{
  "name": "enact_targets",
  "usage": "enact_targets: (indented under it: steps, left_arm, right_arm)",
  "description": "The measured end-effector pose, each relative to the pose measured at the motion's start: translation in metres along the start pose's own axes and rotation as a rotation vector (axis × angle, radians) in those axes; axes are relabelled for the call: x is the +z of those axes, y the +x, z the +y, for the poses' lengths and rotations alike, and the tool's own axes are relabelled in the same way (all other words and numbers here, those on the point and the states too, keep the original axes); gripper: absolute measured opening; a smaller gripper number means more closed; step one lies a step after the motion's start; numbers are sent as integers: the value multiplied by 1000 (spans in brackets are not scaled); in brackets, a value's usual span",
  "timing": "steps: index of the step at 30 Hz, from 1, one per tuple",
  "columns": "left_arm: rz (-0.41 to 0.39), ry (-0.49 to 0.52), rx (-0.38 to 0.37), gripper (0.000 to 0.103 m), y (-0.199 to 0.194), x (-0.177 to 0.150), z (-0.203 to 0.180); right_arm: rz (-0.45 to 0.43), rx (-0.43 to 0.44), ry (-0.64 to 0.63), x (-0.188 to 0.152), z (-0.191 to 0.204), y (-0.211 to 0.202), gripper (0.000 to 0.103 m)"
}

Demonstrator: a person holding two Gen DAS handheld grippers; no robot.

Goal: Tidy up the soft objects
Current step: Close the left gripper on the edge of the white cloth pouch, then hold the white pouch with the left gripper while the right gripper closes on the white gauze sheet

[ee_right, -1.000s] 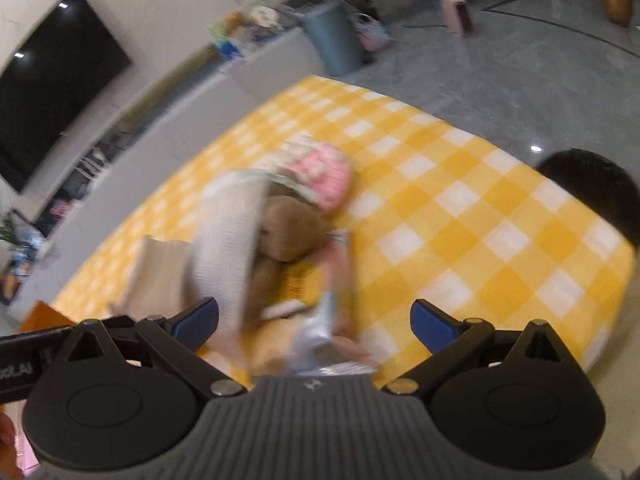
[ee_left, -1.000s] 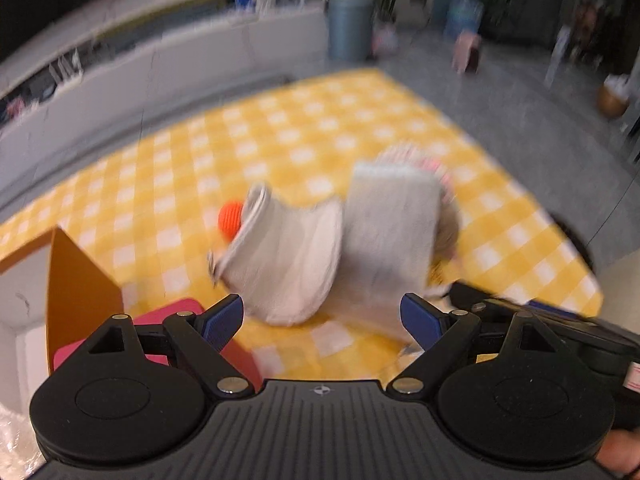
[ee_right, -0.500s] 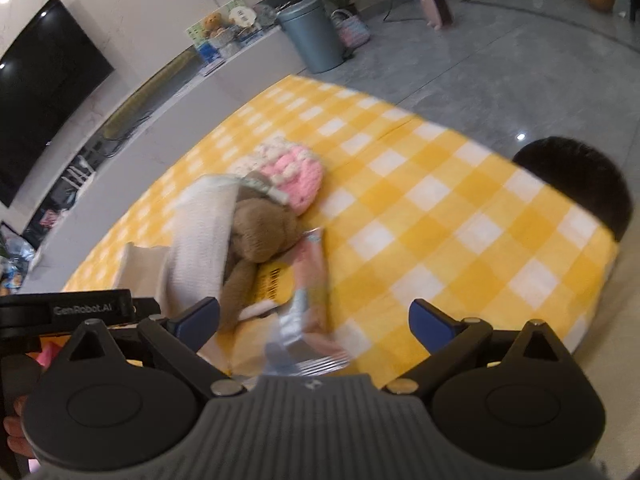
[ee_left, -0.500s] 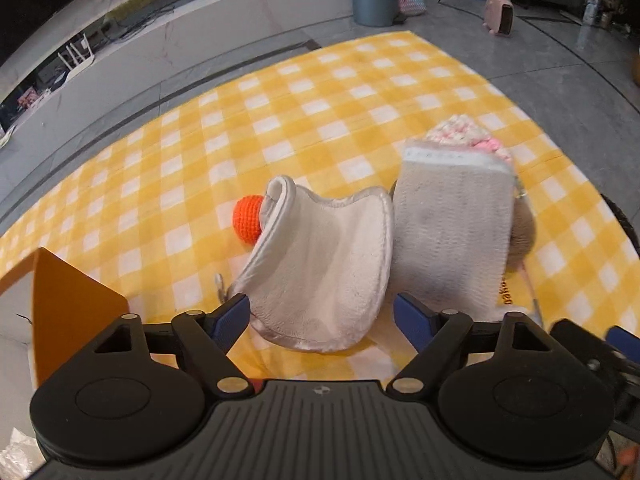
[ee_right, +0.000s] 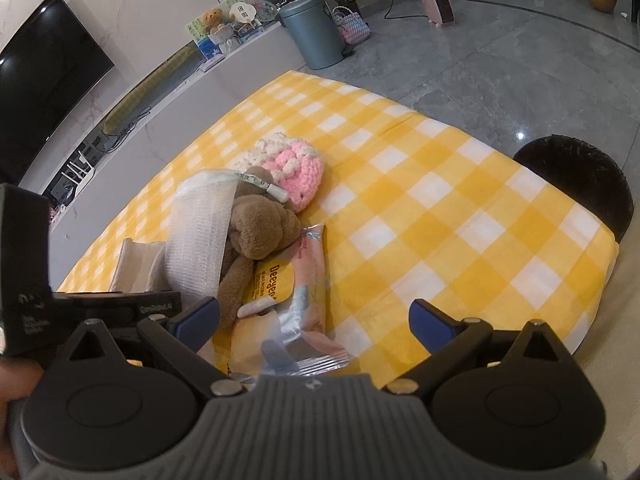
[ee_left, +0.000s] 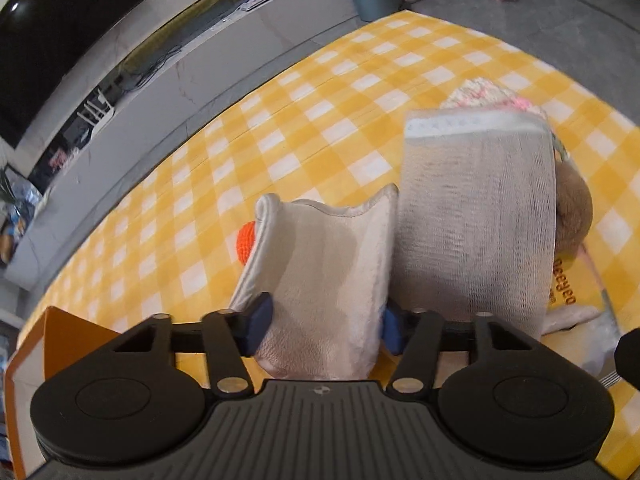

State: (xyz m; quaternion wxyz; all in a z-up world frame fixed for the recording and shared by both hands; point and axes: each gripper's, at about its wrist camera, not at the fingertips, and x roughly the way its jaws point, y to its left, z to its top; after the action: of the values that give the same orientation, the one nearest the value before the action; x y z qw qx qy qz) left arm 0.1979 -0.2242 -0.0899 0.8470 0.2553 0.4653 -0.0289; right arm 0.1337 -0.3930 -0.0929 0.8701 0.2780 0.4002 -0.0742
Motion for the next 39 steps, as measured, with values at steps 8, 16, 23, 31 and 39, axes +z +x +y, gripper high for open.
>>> enact_targets:
  steps: [8, 16, 23, 31, 39]
  left_arm:
    - [-55, 33, 1, 6, -19, -9, -1]
    - [-192, -151, -139, 6, -77, -18, 44]
    - [-198, -304, -373, 6, -100, -55, 88]
    - [-205, -349, -400, 6, -96, -88, 97]
    - [-198, -343, -429, 6, -92, -93, 93]
  right_arm:
    - [3, 6, 21, 0, -3, 2, 99]
    - [43, 175, 62, 0, -5, 5, 99]
    - [79, 325, 63, -2, 9, 16, 100]
    - [89, 472, 95, -4, 11, 17, 94]
    - [114, 424, 69, -11, 27, 36, 74]
